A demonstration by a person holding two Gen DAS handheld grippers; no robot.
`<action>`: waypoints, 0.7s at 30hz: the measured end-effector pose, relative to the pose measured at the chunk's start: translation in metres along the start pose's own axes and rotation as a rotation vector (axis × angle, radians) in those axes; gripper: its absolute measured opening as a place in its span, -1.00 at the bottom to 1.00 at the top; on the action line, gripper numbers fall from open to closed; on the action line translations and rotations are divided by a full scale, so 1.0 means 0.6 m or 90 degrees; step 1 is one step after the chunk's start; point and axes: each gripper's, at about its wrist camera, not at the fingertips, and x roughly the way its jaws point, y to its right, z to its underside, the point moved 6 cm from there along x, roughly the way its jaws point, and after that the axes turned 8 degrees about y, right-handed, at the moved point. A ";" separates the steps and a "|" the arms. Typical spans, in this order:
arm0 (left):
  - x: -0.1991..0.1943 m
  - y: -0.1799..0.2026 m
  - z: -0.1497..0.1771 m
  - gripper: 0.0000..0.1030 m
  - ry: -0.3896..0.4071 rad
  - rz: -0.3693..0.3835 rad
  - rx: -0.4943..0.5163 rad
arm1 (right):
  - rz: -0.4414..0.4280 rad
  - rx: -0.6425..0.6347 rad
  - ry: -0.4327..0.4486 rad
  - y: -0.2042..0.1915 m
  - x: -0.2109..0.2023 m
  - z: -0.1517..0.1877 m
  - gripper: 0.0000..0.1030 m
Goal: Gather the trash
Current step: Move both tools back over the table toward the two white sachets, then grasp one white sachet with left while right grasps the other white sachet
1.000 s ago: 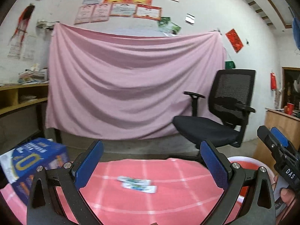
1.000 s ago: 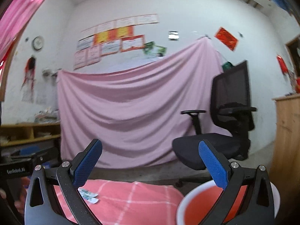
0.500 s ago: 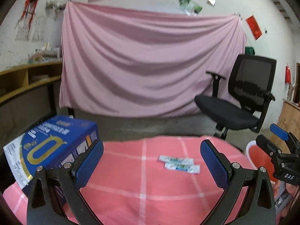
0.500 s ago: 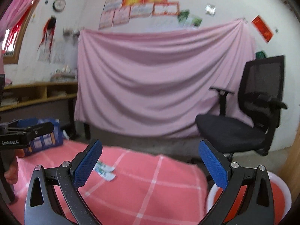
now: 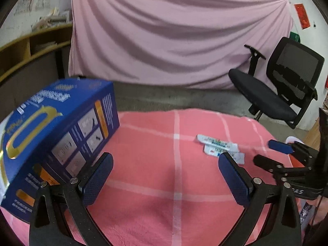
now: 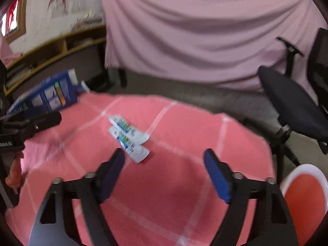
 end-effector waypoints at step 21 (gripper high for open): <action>0.035 0.011 0.002 0.93 -0.074 0.029 0.014 | -0.035 -0.070 -0.080 -0.024 -0.018 0.045 -0.66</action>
